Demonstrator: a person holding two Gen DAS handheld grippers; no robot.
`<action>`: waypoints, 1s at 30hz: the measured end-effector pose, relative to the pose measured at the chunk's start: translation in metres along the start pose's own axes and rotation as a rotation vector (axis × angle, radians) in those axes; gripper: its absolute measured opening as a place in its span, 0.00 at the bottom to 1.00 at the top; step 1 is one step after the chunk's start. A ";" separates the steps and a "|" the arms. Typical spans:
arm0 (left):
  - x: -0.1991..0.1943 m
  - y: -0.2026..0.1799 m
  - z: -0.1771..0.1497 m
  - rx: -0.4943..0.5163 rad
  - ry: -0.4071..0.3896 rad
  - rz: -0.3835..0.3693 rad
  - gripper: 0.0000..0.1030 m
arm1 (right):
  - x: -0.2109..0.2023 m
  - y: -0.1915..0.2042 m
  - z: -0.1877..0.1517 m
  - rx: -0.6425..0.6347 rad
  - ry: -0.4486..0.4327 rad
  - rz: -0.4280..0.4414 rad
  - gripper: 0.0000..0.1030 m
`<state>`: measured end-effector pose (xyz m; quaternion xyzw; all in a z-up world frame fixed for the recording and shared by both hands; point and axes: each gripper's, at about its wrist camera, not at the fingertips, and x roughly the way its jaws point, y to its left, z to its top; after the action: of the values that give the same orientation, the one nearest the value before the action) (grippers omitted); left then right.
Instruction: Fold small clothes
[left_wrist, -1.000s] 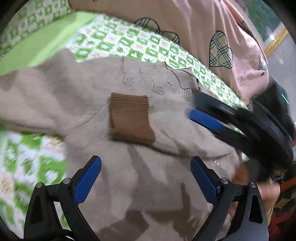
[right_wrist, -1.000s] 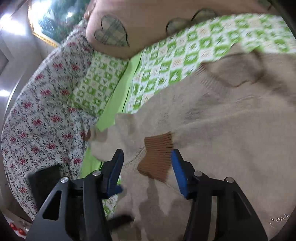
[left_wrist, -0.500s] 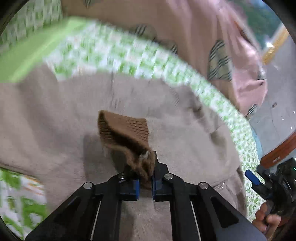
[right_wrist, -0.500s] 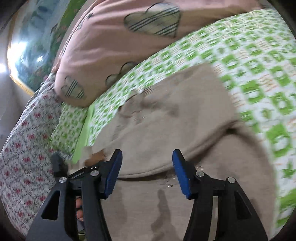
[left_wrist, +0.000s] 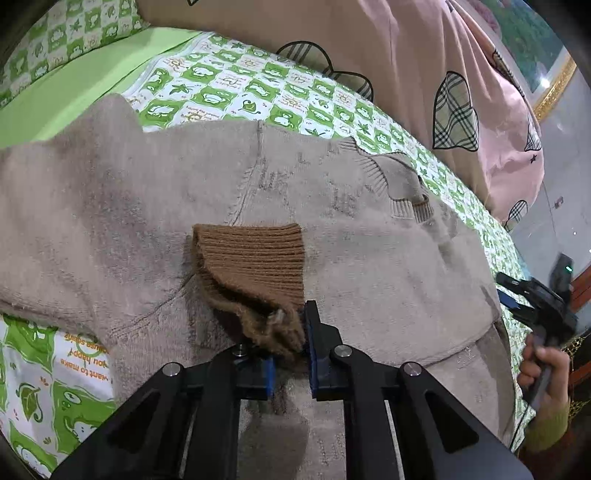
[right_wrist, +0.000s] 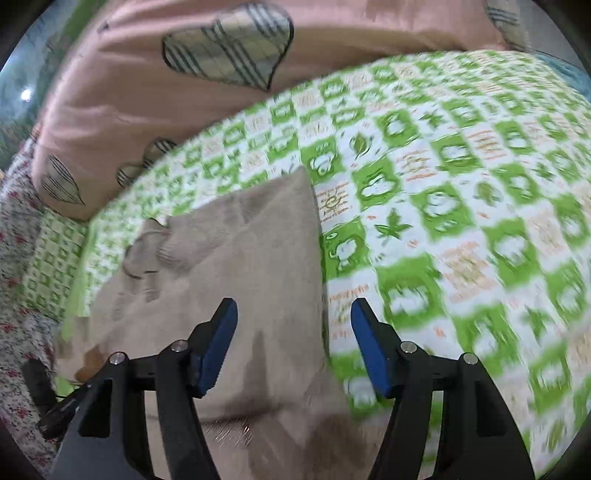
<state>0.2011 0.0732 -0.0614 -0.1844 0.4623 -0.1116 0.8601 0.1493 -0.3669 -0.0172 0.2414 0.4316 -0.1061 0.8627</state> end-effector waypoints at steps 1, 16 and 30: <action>0.000 0.000 0.000 -0.001 0.003 0.001 0.17 | 0.009 0.002 0.002 -0.019 0.027 -0.003 0.63; 0.005 -0.022 -0.003 0.091 0.004 0.074 0.19 | 0.006 -0.013 0.002 -0.088 -0.011 -0.138 0.28; -0.110 0.066 -0.043 -0.138 -0.164 0.094 0.63 | -0.069 0.050 -0.091 -0.149 -0.049 0.115 0.59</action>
<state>0.1065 0.1639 -0.0284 -0.2301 0.4050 -0.0236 0.8846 0.0643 -0.2798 0.0071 0.1983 0.4023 -0.0299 0.8933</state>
